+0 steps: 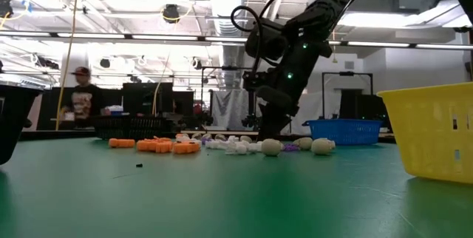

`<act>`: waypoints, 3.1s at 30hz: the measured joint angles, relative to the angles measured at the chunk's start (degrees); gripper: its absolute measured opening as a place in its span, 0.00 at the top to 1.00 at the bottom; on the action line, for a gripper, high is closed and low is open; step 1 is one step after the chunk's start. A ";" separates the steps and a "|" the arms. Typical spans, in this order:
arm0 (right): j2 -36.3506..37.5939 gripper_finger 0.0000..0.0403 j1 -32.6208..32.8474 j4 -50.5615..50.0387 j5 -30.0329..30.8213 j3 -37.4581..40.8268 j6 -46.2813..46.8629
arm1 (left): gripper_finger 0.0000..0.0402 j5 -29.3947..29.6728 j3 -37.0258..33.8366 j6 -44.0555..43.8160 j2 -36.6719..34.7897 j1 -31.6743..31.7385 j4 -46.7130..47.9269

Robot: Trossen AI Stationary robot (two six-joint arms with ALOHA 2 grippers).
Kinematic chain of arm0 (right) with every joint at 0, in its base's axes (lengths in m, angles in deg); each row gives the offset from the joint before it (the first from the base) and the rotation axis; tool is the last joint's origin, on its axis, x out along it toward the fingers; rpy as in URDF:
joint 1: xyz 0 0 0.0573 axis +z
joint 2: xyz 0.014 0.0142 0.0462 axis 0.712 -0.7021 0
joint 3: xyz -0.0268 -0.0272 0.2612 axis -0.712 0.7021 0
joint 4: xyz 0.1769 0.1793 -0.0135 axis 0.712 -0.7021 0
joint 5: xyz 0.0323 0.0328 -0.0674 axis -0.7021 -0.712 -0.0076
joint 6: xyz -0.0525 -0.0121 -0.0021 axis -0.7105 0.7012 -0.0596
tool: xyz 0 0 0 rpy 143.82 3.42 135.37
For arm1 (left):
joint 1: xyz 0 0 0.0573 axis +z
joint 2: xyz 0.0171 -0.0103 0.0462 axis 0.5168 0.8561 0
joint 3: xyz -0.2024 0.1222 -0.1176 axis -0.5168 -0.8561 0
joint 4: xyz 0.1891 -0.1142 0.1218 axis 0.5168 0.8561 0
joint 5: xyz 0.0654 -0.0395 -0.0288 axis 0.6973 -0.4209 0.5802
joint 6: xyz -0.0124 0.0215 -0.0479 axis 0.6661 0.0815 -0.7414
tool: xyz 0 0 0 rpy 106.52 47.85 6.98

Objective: Sort Halloween decoration
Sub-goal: Put the skull toy into the blue basket

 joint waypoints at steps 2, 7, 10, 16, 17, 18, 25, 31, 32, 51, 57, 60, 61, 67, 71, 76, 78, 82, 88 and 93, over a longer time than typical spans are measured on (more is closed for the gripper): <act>0.00 0.73 0.00 -0.04 0.02 0.00 0.48 | 0.57 0.00 0.00 0.00 0.00 0.00 -0.01; 1.33 0.73 -0.47 -0.74 0.02 0.14 1.90 | 0.57 0.00 0.00 0.00 0.00 0.00 -0.01; 3.49 0.72 -1.82 -2.04 0.27 0.31 2.60 | 0.57 -0.01 0.00 0.00 0.00 0.00 -0.01; 9.70 0.72 -6.16 -7.20 1.65 0.20 2.57 | 0.57 -0.02 0.00 0.55 0.00 0.00 0.00; 10.87 0.72 -7.09 -8.21 2.43 0.20 2.49 | 0.57 -0.04 0.00 0.57 0.00 -0.01 0.00; 12.21 0.71 -8.09 -9.45 3.29 0.20 2.31 | 0.57 -0.02 0.00 0.57 0.00 -0.01 0.00; 20.14 0.71 -16.73 -21.96 9.68 0.13 1.20 | 0.57 0.04 0.00 0.54 0.00 -0.01 -0.01; 22.32 0.71 -24.88 -28.84 10.28 0.15 -0.95 | 0.57 0.25 0.00 0.36 0.00 -0.01 -0.01; 22.31 0.71 -26.02 -28.97 9.72 0.15 -1.48 | 0.57 0.26 0.00 0.30 0.00 -0.01 -0.01; 19.32 0.46 -26.72 -23.87 -2.78 0.15 -3.01 | 0.57 2.05 0.00 -1.55 0.86 -0.02 -0.02; 20.75 0.49 -15.75 -11.03 -5.33 0.11 2.14 | 0.57 3.21 0.00 -1.55 3.41 -0.02 -0.23; 18.75 0.50 -9.78 -2.14 -2.91 0.04 4.65 | 0.57 3.19 0.00 -1.60 4.85 -0.02 -0.54; 17.91 0.50 -8.22 0.32 -1.08 0.05 5.36 | 0.57 3.18 0.00 -1.60 5.28 -0.02 -0.73; 12.95 0.50 -2.04 12.06 5.69 0.05 9.32 | 0.57 3.17 0.00 -1.88 5.97 -0.02 -1.78; 7.79 0.50 0.73 15.15 6.17 0.09 11.58 | 0.57 3.17 0.00 -1.99 5.97 0.00 -1.76; 2.15 0.50 3.14 20.66 10.44 0.10 11.72 | 0.57 3.16 0.00 -1.98 5.97 0.00 -1.73; 0.76 0.50 3.54 22.40 12.36 0.09 11.69 | 0.57 3.15 0.00 -1.98 5.97 0.00 -1.70; -1.18 0.50 3.41 27.50 12.41 0.07 12.88 | 0.57 3.04 0.00 -1.97 5.97 0.00 -1.66; -4.30 0.50 3.45 29.52 12.18 0.07 15.21 | 0.57 2.98 0.00 -1.96 5.97 0.00 -1.50; -4.72 0.50 3.46 29.42 14.28 -0.04 15.17 | 0.57 2.95 0.00 -1.70 5.97 0.00 -1.53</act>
